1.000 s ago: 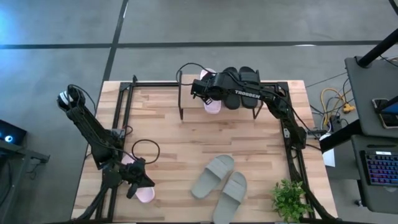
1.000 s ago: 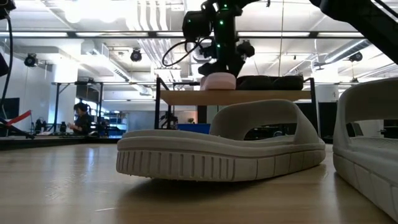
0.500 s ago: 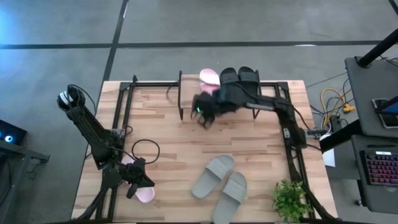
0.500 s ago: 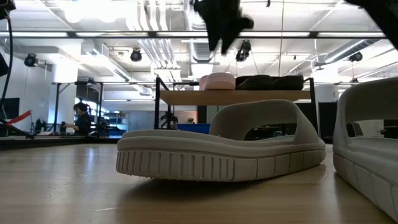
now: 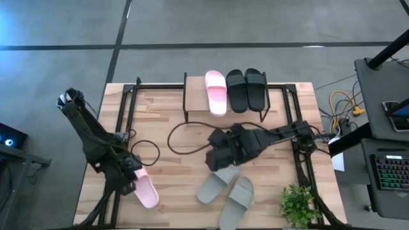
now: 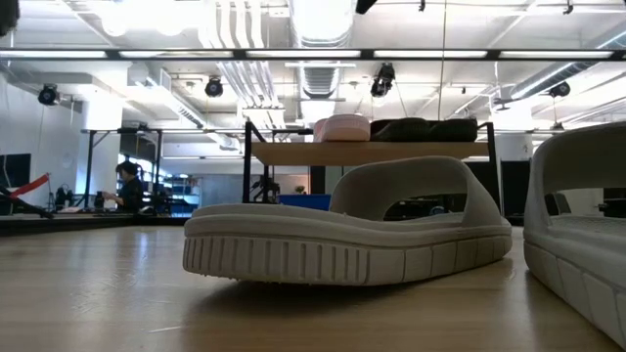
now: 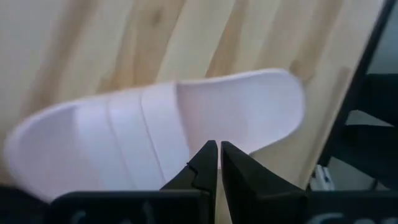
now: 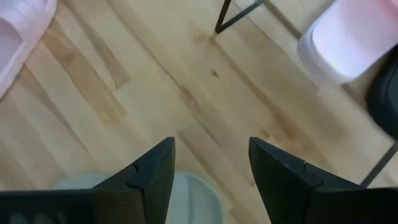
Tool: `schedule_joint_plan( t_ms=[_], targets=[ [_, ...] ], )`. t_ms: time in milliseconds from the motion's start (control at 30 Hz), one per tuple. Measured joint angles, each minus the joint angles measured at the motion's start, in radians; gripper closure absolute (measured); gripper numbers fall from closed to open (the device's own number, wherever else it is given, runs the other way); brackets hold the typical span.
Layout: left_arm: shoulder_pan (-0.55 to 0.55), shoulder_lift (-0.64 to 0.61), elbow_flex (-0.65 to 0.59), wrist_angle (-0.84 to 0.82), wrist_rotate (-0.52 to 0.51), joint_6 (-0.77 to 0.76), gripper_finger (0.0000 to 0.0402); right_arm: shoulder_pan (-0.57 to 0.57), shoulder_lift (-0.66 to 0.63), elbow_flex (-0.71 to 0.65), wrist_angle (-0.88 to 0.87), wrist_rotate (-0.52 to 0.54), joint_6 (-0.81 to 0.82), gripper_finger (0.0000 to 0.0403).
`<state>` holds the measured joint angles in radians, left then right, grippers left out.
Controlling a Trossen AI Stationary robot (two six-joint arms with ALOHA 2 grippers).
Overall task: Pick and place slides into the shelf
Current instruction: Put the left pink slide on the shelf
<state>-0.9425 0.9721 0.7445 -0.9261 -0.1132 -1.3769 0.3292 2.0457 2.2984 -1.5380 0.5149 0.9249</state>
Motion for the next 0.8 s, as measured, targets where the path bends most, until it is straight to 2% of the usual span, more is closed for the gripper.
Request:
schedule_joint_plan(
  t_ms=[167, 300, 500, 700, 800],
  targets=[
    [0.000, 0.101, 0.265, -0.176, -0.069, 0.100, 0.0395, 0.038, 0.000, -0.020, -0.004, 0.007, 0.106, 0.0207],
    [0.000, 0.249, 0.450, -0.318, -0.105, 0.182, 0.0396, 0.065, 0.000, -0.024, -0.006, 0.010, 0.166, 0.0207],
    [-0.039, 0.497, 0.599, -0.512, -0.105, 0.229, 0.0396, 0.091, 0.001, -0.025, -0.011, 0.011, 0.171, 0.0207],
    [-0.128, 0.662, 0.667, -0.574, -0.096, 0.030, 0.0396, 0.101, 0.000, -0.028, -0.033, 0.011, 0.065, 0.0207],
    [-0.190, 0.724, 0.737, -0.567, -0.157, -0.140, 0.0396, 0.106, -0.001, -0.029, -0.033, 0.011, -0.023, 0.0206]
  ],
)
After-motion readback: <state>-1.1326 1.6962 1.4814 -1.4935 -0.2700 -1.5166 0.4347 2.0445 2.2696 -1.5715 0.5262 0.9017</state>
